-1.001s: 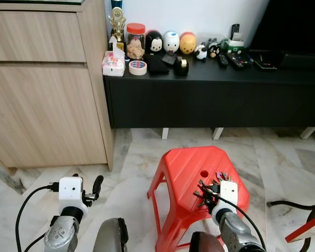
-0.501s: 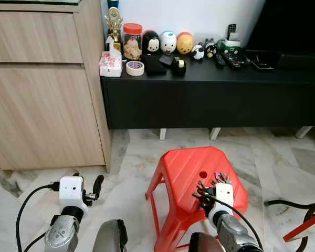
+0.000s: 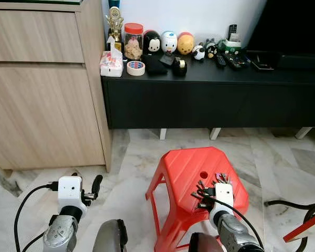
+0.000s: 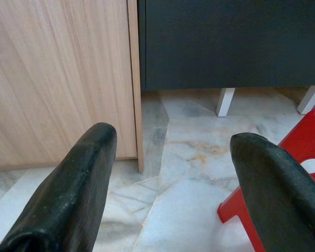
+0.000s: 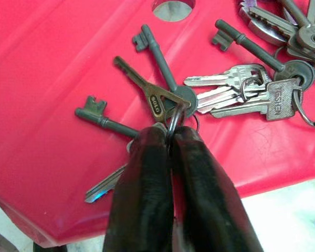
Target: Hang keys on a hook
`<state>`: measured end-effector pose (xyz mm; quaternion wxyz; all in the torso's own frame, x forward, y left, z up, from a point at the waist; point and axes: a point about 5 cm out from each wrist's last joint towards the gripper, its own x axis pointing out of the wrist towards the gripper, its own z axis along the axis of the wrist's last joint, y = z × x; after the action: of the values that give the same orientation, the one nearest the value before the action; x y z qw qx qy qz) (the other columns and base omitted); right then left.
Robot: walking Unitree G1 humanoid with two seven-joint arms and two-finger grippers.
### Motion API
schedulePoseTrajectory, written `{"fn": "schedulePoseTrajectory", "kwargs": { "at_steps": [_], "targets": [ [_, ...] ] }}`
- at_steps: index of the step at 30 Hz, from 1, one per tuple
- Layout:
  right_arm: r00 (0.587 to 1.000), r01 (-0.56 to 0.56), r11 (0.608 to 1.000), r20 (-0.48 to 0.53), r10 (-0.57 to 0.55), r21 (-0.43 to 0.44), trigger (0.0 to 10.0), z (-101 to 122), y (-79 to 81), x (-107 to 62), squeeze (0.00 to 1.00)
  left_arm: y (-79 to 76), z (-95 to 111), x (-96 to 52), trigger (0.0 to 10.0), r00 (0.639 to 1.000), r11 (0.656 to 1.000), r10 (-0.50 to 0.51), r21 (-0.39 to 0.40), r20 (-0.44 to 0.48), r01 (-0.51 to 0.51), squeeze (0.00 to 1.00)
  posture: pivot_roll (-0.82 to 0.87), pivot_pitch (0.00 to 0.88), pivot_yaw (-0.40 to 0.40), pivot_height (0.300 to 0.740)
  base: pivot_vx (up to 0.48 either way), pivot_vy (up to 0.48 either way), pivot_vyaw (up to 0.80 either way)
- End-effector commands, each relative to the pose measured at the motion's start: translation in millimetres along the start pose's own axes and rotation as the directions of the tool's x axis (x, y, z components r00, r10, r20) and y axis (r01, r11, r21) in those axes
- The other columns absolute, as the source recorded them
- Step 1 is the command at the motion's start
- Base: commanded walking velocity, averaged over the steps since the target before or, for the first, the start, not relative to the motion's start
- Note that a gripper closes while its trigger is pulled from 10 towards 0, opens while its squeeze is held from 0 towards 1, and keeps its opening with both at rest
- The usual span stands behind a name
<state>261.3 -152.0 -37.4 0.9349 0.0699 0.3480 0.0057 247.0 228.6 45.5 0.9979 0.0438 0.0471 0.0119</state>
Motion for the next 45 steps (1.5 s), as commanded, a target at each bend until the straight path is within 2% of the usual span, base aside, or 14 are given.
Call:
{"fn": "schedulePoseTrajectory", "kwargs": {
  "at_steps": [1, 14, 19, 20, 22, 26, 30, 31, 32, 40, 41, 45],
  "targets": [
    [1.000, 0.013, 1.000, -0.016, -0.013, -0.006, 0.0, -0.5, -4.1, 0.0, 0.00, -2.7, -0.5, -0.9, 10.0, 1.000, 1.000, -0.010, 0.016, 0.004, 0.010, 0.00, 0.13, 0.000, -0.114, 0.593, 0.000, 0.000, 0.00],
    [0.999, 0.036, 0.999, 0.021, -0.036, 0.014, 0.0, 3.1, -8.6, -0.5, 0.00, -0.2, -1.2, 0.6, 10.0, 1.000, 1.000, 0.007, 0.016, 0.006, -0.007, 0.00, 0.13, 0.000, -0.126, 0.593, 0.000, 0.000, 0.00],
    [0.990, 0.030, 0.997, 0.132, -0.039, 0.073, 0.0, 19.3, -12.8, -0.9, 0.00, -0.6, -6.4, 1.6, 10.0, 1.000, 1.000, 0.022, 0.002, -0.010, -0.022, 0.00, 0.12, 0.000, -0.129, 0.593, 0.000, 0.000, 0.00],
    [0.980, 0.012, 0.999, 0.197, -0.020, 0.040, 0.0, 28.5, -12.4, -1.9, 0.00, 0.5, -10.7, 2.3, 10.0, 0.999, 1.000, 0.030, -0.001, -0.028, -0.030, 0.00, 0.12, 0.000, -0.129, 0.593, 0.000, 0.000, 0.00],
    [0.968, 0.005, 1.000, 0.252, -0.010, 0.019, 0.0, 35.5, -12.7, -3.6, 0.00, 1.5, -14.6, 3.0, 10.0, 0.998, 0.999, 0.034, -0.003, -0.045, -0.034, 0.00, 0.12, 0.000, -0.126, 0.593, 0.000, 0.000, 0.00],
    [0.940, 0.016, 1.000, 0.339, -0.022, 0.023, 0.0, 45.0, -18.0, -8.8, 0.00, 2.2, -21.8, 3.6, 10.0, 0.996, 0.999, 0.035, -0.006, -0.079, -0.035, 0.00, 0.11, 0.000, -0.118, 0.593, 0.000, 0.000, 0.00],
    [0.925, 0.031, 1.000, 0.378, -0.027, -0.004, 0.0, 44.9, -20.9, -13.0, 0.00, 2.5, -29.2, 2.6, 10.0, 0.993, 0.999, 0.036, -0.005, -0.114, -0.037, 0.00, 0.10, 0.000, -0.108, 0.593, 0.000, 0.000, 0.00],
    [0.922, 0.033, 0.999, 0.387, -0.025, -0.016, 2.2, 44.0, -21.6, -14.6, 0.00, 2.7, -31.7, 2.1, 10.0, 0.991, 0.999, 0.037, -0.005, -0.125, -0.038, 0.00, 0.10, 0.000, -0.108, 0.593, 0.000, 0.000, 0.00],
    [0.916, 0.038, 0.999, 0.401, -0.024, -0.026, 10.0, 40.7, -23.1, -18.2, 0.00, 3.7, -37.8, 0.4, 10.0, 0.988, 0.999, 0.041, -0.005, -0.150, -0.043, 0.00, 0.10, 0.000, -0.103, 0.593, 0.000, 0.000, 0.00],
    [0.920, 0.034, 0.999, 0.390, -0.032, 0.001, 10.0, 25.6, -27.0, -23.8, 0.00, 5.0, -63.5, -9.8, 10.0, 0.958, 0.998, 0.060, -0.016, -0.281, -0.067, 0.00, 0.10, 0.000, -0.084, 0.593, 0.000, 0.000, 0.00],
    [0.919, 0.042, 0.998, 0.390, -0.055, 0.042, 10.0, 25.6, -30.9, -23.8, 0.00, 4.6, -70.6, -13.4, 10.0, 0.944, 0.997, 0.065, -0.012, -0.323, -0.073, 0.00, 0.09, 0.000, -0.074, 0.597, 0.000, 0.000, 0.00],
    [0.912, 0.050, 0.997, 0.405, -0.071, 0.062, 10.0, 28.4, -32.4, -25.0, 0.00, 5.1, -78.7, -18.6, 10.0, 0.930, 0.997, 0.070, -0.007, -0.361, -0.078, 0.00, 0.08, 0.000, -0.061, 0.627, 0.000, 0.000, 0.00]
  ]
}}
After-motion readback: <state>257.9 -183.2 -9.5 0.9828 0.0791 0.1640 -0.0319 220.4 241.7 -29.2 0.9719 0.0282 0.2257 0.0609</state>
